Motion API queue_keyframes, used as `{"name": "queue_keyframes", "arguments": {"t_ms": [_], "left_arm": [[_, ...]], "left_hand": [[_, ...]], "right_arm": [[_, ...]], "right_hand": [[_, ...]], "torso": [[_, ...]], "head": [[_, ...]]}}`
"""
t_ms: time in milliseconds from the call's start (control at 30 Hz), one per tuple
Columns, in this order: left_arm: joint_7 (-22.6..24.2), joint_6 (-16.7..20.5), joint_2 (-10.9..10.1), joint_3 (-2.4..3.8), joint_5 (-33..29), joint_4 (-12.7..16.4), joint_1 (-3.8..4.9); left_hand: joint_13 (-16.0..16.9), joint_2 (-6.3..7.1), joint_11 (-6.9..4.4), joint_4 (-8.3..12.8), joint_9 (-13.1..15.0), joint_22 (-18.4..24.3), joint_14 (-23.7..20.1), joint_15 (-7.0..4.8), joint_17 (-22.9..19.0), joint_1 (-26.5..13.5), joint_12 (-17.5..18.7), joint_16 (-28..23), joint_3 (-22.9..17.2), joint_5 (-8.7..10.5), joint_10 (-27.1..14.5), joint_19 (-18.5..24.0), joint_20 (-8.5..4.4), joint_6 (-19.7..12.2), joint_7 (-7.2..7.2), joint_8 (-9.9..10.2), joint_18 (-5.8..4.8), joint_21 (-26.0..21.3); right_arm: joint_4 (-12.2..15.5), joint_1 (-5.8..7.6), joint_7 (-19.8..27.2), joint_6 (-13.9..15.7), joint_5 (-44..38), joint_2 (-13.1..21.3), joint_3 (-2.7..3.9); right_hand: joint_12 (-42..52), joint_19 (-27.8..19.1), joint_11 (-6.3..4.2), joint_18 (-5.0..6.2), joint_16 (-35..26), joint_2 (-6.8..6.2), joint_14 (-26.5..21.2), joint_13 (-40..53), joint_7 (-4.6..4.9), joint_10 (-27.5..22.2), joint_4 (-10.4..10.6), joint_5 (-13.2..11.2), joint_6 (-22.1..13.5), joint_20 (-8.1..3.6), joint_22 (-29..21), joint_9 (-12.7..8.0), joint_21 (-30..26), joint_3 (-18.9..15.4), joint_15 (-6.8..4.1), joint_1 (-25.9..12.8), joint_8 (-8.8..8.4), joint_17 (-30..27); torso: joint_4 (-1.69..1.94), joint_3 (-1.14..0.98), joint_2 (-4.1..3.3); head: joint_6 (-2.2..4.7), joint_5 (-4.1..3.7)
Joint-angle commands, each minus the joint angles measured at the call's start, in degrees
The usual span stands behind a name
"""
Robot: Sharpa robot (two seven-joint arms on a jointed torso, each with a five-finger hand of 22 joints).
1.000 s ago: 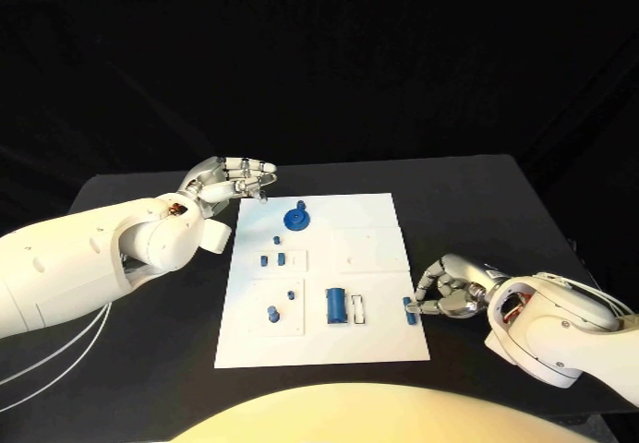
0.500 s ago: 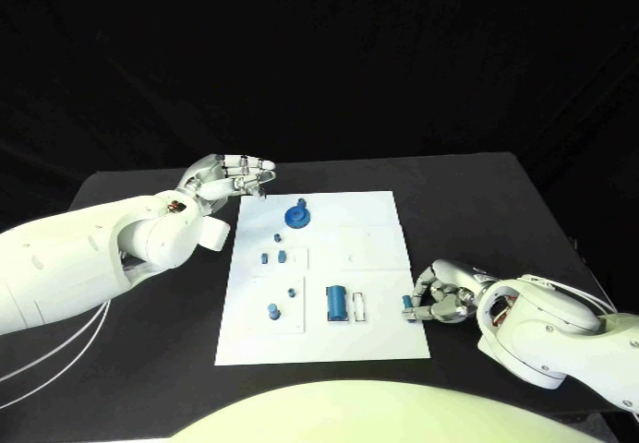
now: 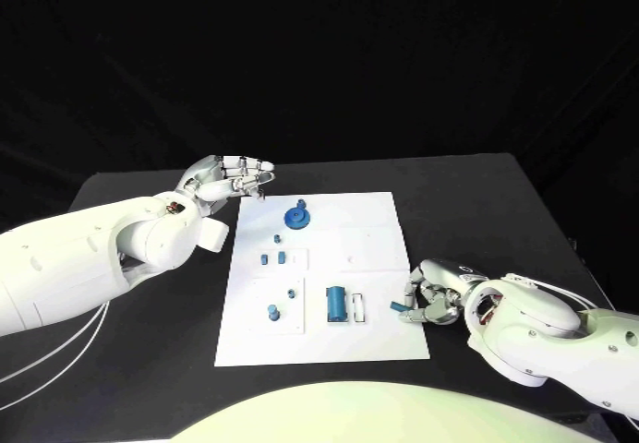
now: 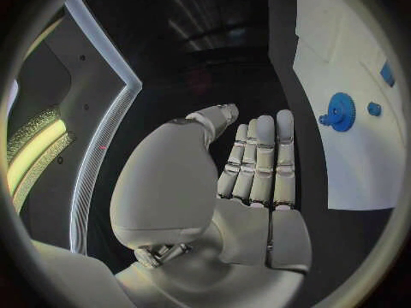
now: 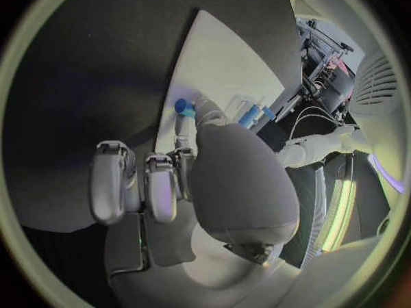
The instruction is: Assemble the parts on the task board
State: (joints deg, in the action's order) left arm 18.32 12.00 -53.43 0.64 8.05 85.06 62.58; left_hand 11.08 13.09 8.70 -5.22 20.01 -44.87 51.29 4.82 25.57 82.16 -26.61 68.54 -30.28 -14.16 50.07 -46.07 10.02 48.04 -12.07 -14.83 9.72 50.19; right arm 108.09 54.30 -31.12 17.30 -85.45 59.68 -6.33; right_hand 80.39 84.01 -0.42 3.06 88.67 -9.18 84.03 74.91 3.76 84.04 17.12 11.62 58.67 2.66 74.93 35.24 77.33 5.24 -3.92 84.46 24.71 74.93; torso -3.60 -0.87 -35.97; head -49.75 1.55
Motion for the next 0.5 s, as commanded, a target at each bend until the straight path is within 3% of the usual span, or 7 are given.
{"name": "queue_keyframes", "arguments": {"t_ms": [33, 100, 267, 500], "left_arm": [[0.62, -0.91, 0.00, 0.03, -0.28, 0.13, 0.02], [0.61, -0.90, -0.02, 0.03, -0.28, 0.16, 0.02], [0.58, -0.89, -0.05, 0.03, -0.28, 0.22, 0.02], [0.55, -0.83, -0.19, 0.03, -0.28, 0.30, 0.02]], "left_hand": [[-0.08, -0.44, -0.01, -0.14, 0.07, 0.05, -0.58, 0.01, -0.05, -0.33, -0.18, -0.04, 0.00, -0.16, -0.50, -0.02, 0.33, -0.42, 0.07, -0.18, 0.75, -0.18], [-0.08, -0.44, -0.01, -0.14, 0.07, 0.05, -0.58, 0.01, -0.05, -0.33, -0.18, -0.04, 0.00, -0.16, -0.50, -0.02, 0.33, -0.42, 0.07, -0.18, 0.75, -0.18], [-0.08, -0.47, -0.02, -0.11, 0.08, 0.06, -0.59, -0.01, -0.07, -0.27, -0.22, -0.03, -0.03, -0.17, -0.52, -0.03, 0.32, -0.44, 0.08, -0.20, 0.76, -0.20], [-0.08, -0.47, -0.02, -0.11, 0.08, 0.06, -0.59, -0.01, -0.07, -0.27, -0.22, -0.03, -0.03, -0.17, -0.52, -0.03, 0.32, -0.44, 0.08, -0.20, 0.76, -0.20]], "right_arm": [[-1.15, -0.79, -2.71, -4.45, -4.86, -0.37, -0.64], [-1.20, -0.81, -2.88, -4.33, -5.48, -0.72, -0.66], [-0.92, -0.82, -3.08, -3.34, -5.91, -1.18, -0.66], [1.03, -0.28, -3.03, 1.05, -2.31, -1.05, -0.56]], "right_hand": [[0.04, 2.02, -0.22, -0.70, 0.21, 0.45, 5.32, 7.17, -0.11, 0.74, -1.14, 0.44, 0.81, -0.55, 11.95, -10.84, 0.13, 4.91, -0.24, 3.60, -0.43, 11.98], [0.01, 2.02, -0.19, -0.71, 0.19, -0.17, 5.31, 7.20, -0.05, 0.71, -1.49, 0.43, 1.17, -0.51, 11.96, -10.99, 0.15, 7.77, -0.19, 4.42, -0.64, 11.94], [-0.01, 2.02, -0.15, -0.71, 0.18, -0.94, 5.30, 7.23, 0.00, 0.73, -1.32, 0.37, 1.27, -0.46, 11.96, -11.06, 0.16, 9.95, -0.15, 3.75, -0.82, 11.93], [0.25, 2.15, -0.25, -0.77, 0.26, -1.13, 5.35, 7.46, -0.14, 0.93, -1.48, 0.32, 1.56, -0.49, 12.05, -10.96, 0.51, 12.27, -0.20, 3.02, -0.75, 12.16]], "torso": [[0.04, 0.05, 0.00], [0.03, 0.07, -0.01], [0.04, 0.09, -0.01], [0.00, 0.06, 0.02]], "head": [[0.09, -0.05], [0.22, -0.10], [0.44, -0.16], [0.48, -0.09]]}}
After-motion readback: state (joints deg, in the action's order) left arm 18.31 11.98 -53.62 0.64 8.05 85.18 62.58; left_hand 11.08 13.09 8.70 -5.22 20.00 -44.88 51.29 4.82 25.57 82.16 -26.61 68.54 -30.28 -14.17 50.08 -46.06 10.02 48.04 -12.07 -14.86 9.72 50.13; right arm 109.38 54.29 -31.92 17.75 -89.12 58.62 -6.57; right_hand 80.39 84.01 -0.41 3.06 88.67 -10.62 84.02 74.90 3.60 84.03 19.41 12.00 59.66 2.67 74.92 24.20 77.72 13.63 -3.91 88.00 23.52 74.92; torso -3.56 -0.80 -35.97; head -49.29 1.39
